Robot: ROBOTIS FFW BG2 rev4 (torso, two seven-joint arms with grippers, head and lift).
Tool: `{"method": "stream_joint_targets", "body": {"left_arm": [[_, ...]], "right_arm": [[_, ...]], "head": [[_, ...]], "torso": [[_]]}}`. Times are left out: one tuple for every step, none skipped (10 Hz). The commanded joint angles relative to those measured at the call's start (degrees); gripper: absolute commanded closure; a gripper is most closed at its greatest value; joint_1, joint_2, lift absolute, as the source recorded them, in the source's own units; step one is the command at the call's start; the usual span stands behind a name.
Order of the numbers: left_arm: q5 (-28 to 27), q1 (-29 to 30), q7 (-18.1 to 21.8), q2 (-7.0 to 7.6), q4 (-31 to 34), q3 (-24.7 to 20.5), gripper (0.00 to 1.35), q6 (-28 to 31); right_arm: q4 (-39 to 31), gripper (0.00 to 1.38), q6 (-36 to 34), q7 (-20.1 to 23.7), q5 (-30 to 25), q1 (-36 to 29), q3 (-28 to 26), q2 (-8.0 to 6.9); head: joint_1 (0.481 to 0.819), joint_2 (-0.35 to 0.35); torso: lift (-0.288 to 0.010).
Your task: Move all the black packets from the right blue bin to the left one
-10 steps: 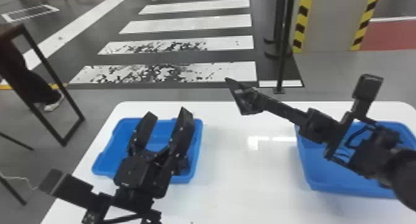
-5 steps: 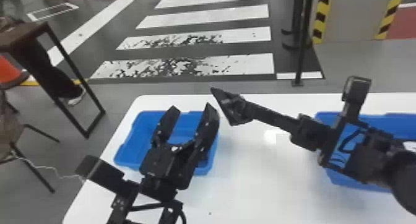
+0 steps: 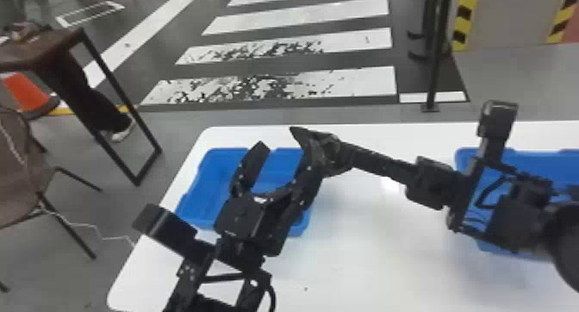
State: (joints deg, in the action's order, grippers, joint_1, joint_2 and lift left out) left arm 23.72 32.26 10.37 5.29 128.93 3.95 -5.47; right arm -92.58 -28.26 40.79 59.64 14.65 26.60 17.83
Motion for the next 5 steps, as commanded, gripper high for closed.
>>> {"method": "stream_joint_targets", "body": {"left_arm": [[0.3, -0.2, 0.1, 0.24, 0.1, 0.6, 0.18, 0.4], [0.4, -0.3, 0.5, 0.33, -0.1, 0.8, 0.20, 1.5], [0.5, -0.6, 0.8, 0.42, 0.1, 1.0, 0.34, 2.9], [1.4, -0.8, 1.1, 0.42, -0.1, 1.0, 0.61, 4.3], [1.4, -0.9, 1.3, 0.42, 0.1, 1.0, 0.68, 4.9]], "right_arm": [[0.5, 1.17, 0.0, -0.2, 0.0, 0.3, 0.6, 0.10], [0.8, 1.17, 0.3, -0.3, 0.1, 0.5, 1.2, 0.10], [1.0, 1.17, 0.4, -0.4, 0.3, 1.0, 2.0, 0.10], [1.0, 1.17, 0.6, -0.4, 0.3, 1.2, 2.4, 0.10], [1.0, 1.17, 0.7, -0.4, 0.3, 1.4, 2.4, 0.10]], "head": [[0.692, 0.284], [0.694, 0.282], [0.695, 0.278], [0.695, 0.276], [0.695, 0.275]], "torso": [[-0.140], [-0.140], [-0.140], [-0.140], [-0.140]]}}
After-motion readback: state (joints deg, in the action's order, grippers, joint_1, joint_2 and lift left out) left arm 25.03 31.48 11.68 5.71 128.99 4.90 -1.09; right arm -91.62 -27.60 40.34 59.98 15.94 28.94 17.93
